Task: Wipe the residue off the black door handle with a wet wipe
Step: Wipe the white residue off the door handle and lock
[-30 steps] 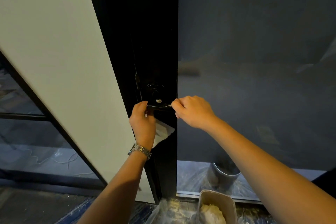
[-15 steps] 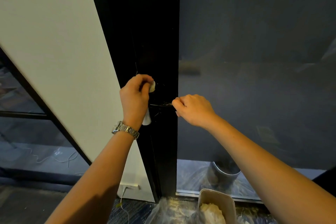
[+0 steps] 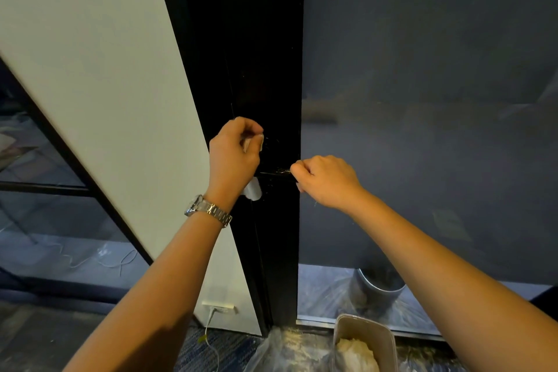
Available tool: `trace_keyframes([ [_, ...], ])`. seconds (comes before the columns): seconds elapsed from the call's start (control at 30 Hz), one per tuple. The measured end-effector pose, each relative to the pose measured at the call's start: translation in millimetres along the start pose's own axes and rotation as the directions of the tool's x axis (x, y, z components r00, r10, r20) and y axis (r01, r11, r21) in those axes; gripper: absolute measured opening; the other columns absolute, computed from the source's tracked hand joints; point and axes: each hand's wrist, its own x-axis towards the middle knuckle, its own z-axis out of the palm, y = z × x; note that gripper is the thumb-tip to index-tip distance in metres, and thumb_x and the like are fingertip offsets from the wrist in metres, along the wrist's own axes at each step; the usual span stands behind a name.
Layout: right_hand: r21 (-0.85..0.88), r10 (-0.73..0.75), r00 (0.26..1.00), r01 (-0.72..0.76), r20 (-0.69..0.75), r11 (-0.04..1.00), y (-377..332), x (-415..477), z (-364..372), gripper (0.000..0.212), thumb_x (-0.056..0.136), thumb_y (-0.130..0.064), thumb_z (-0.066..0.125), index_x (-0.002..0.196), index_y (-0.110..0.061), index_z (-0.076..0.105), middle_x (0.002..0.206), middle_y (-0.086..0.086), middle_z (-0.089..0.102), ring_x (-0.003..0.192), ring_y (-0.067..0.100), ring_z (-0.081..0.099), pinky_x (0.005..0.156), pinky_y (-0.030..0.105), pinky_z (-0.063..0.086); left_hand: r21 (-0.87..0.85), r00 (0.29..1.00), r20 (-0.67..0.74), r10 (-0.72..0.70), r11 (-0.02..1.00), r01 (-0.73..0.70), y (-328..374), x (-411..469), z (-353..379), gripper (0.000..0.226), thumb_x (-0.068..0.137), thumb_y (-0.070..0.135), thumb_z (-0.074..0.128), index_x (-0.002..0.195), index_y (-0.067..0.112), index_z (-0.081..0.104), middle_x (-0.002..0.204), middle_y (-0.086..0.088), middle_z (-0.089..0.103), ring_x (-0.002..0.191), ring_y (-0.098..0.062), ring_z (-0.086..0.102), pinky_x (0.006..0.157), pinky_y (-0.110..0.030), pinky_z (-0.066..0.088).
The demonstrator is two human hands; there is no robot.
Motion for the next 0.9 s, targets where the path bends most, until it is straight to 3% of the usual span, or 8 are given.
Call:
trace_keyframes([
  [0.17, -0.007, 0.0, 1.0, 0.0, -0.014, 1.0, -1, -2, -1, 0.051, 0.095, -0.032, 0.031, 0.079, 0.002, 0.065, 0.082, 0.017, 0.071, 0.069, 0.031, 0.059, 0.066, 0.041, 0.05, 0.121, 0.99, 0.117, 0.079, 0.988, -0.093, 10, 13, 5, 0.013, 0.086, -0.001, 0.053, 0.089, 0.006, 0.063, 0.09, 0.004, 0.056, 0.084, -0.008, 0.054, 0.072, 0.006, 0.038],
  [0.27, -0.003, -0.007, 1.0, 0.007, -0.006, 1.0, -1, -1, -1, 0.051, 0.096, -0.032, 0.031, 0.078, 0.003, 0.064, 0.081, 0.019, 0.07, 0.062, 0.025, 0.052, 0.062, 0.038, 0.046, 0.116, 0.998, 0.036, 0.05, 0.992, -0.054, 5, 9, 4, 0.013, 0.086, -0.001, 0.051, 0.09, 0.005, 0.062, 0.09, 0.002, 0.056, 0.083, -0.009, 0.052, 0.069, 0.002, 0.039],
  [0.4, 0.008, -0.005, 1.0, 0.005, 0.0, 1.0, -1, -2, -1, 0.052, 0.097, -0.032, 0.031, 0.082, 0.004, 0.065, 0.085, 0.02, 0.07, 0.061, 0.023, 0.048, 0.06, 0.033, 0.039, 0.089, 0.998, -0.052, -0.039, 0.995, 0.044, -3, 7, 4, 0.015, 0.085, -0.004, 0.047, 0.088, 0.002, 0.061, 0.091, -0.012, 0.06, 0.077, -0.016, 0.052, 0.066, -0.017, 0.043],
  [0.5, 0.004, -0.009, 1.0, 0.009, -0.013, 1.0, -1, -2, -1, 0.054, 0.097, -0.034, 0.031, 0.083, 0.003, 0.066, 0.085, 0.019, 0.07, 0.063, 0.025, 0.051, 0.061, 0.037, 0.044, 0.192, 0.998, -0.026, 0.057, 0.98, -0.051, 1, 7, 10, 0.019, 0.08, -0.009, 0.046, 0.08, 0.0, 0.062, 0.086, -0.004, 0.054, 0.069, -0.009, 0.045, 0.061, -0.005, 0.036],
  [0.6, 0.009, -0.009, 1.0, 0.009, -0.016, 1.0, -1, -1, -2, 0.053, 0.097, -0.035, 0.031, 0.081, 0.002, 0.066, 0.082, 0.019, 0.07, 0.066, 0.029, 0.056, 0.068, 0.042, 0.05, 0.245, 0.975, 0.109, 0.194, 0.945, -0.215, 2, 8, 10, 0.021, 0.077, -0.012, 0.047, 0.074, 0.002, 0.063, 0.084, 0.001, 0.052, 0.066, -0.002, 0.043, 0.062, -0.005, 0.037],
  [0.7, 0.015, -0.006, 1.0, 0.006, -0.014, 1.0, -1, -1, -2, 0.053, 0.097, -0.035, 0.031, 0.081, 0.002, 0.066, 0.082, 0.018, 0.07, 0.073, 0.034, 0.061, 0.068, 0.043, 0.05, 0.272, 0.925, 0.255, 0.283, 0.897, -0.349, 0, 15, 1, 0.02, 0.076, -0.012, 0.05, 0.074, 0.003, 0.064, 0.085, -0.007, 0.06, 0.076, -0.014, 0.053, 0.067, -0.009, 0.038],
  [0.83, -0.024, 0.005, 1.0, -0.005, 0.002, 1.0, -1, 0, -2, 0.052, 0.095, -0.035, 0.031, 0.079, 0.001, 0.065, 0.085, 0.016, 0.071, 0.066, 0.029, 0.056, 0.061, 0.038, 0.044, 0.235, 0.754, 0.558, 0.345, 0.807, -0.542, 6, 18, 2, 0.022, 0.076, -0.012, 0.05, 0.072, 0.004, 0.064, 0.089, -0.009, 0.063, 0.087, -0.021, 0.058, 0.08, -0.029, 0.049],
  [0.9, -0.034, 0.003, 1.0, -0.003, 0.019, 0.999, -2, 1, -2, 0.052, 0.095, -0.035, 0.031, 0.079, 0.001, 0.065, 0.086, 0.016, 0.071, 0.063, 0.025, 0.051, 0.059, 0.034, 0.039, 0.222, 0.663, 0.675, 0.323, 0.769, -0.6, 8, 26, 6, 0.021, 0.075, -0.012, 0.053, 0.074, 0.005, 0.066, 0.089, -0.009, 0.064, 0.085, -0.021, 0.059, 0.079, -0.035, 0.051],
])
